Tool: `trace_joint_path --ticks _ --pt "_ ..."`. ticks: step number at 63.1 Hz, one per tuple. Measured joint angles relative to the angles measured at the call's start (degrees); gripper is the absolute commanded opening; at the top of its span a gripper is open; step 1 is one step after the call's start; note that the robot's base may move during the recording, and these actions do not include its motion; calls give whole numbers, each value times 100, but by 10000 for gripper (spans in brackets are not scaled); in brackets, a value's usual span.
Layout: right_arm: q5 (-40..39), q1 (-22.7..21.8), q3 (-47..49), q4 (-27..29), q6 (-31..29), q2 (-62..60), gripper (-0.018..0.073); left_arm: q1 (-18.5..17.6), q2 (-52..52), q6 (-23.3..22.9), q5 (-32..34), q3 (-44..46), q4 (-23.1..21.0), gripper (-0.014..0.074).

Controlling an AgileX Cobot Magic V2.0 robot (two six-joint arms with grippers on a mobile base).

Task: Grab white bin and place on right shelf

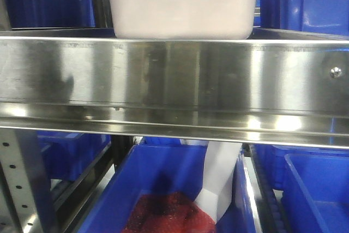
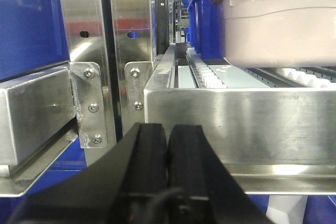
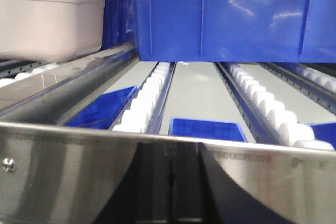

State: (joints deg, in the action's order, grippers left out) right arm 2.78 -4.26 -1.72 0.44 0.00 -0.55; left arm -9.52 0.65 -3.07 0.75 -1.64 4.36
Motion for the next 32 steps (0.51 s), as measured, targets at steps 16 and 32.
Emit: trace_joint_path --ticks 16,32 --pt "-35 -5 0 0 0 0 76 0 0 0 0 0 0 -119" --pt "-35 -5 0 0 0 0 76 -3 0 0 2 0 0 -119"
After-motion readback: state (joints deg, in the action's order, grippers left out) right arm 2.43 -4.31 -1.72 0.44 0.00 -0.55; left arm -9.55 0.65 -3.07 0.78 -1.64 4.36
